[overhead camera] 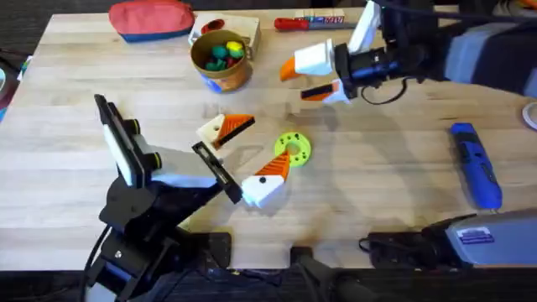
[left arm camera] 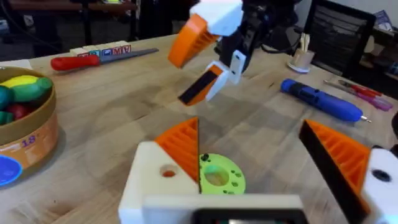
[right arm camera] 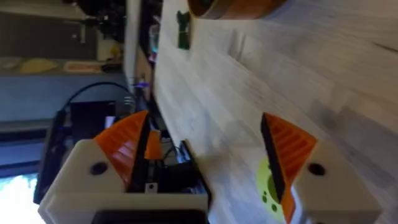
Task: Pick up the gripper from the table and insert it into the empty holder that is missing its gripper. Then pick up a screw, insert it into the mounting hole, and use the screwdriver to tighten it. Finally, clean up the table by picking up the vegetable and placing it into the bucket.
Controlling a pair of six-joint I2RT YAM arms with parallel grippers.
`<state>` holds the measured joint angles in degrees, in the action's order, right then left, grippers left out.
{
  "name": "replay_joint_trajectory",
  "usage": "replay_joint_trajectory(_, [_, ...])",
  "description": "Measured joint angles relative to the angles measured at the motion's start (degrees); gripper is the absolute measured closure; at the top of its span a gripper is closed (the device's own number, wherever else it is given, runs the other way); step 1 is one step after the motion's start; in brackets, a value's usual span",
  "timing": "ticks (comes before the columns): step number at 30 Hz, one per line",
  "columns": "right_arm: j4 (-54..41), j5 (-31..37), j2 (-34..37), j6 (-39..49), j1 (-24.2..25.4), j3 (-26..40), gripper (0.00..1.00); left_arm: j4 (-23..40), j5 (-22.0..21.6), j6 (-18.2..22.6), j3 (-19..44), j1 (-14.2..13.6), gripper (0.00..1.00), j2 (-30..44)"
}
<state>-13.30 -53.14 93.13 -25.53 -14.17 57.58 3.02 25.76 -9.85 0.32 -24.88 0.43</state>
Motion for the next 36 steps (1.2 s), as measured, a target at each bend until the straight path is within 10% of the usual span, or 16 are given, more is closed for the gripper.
replay_joint_trajectory(10, [-20.1,29.7,-5.3,25.5,-10.5,2.3,0.013,0.0,0.0,0.0,0.0,0.0,0.014,0.0])
replay_joint_trajectory(15, [-20.0,39.0,-2.6,29.2,-16.3,2.3,0.233,0.0,0.0,0.0,0.0,0.0,0.013,0.0])
replay_joint_trajectory(20, [-19.9,45.6,-1.6,30.4,-20.3,2.3,0.517,0.0,0.0,0.0,0.0,0.0,0.013,0.0])
replay_joint_trajectory(36, [-19.8,50.4,0.3,31.0,-24.0,2.3,0.763,0.0,0.0,0.0,0.0,0.0,0.014,0.0])
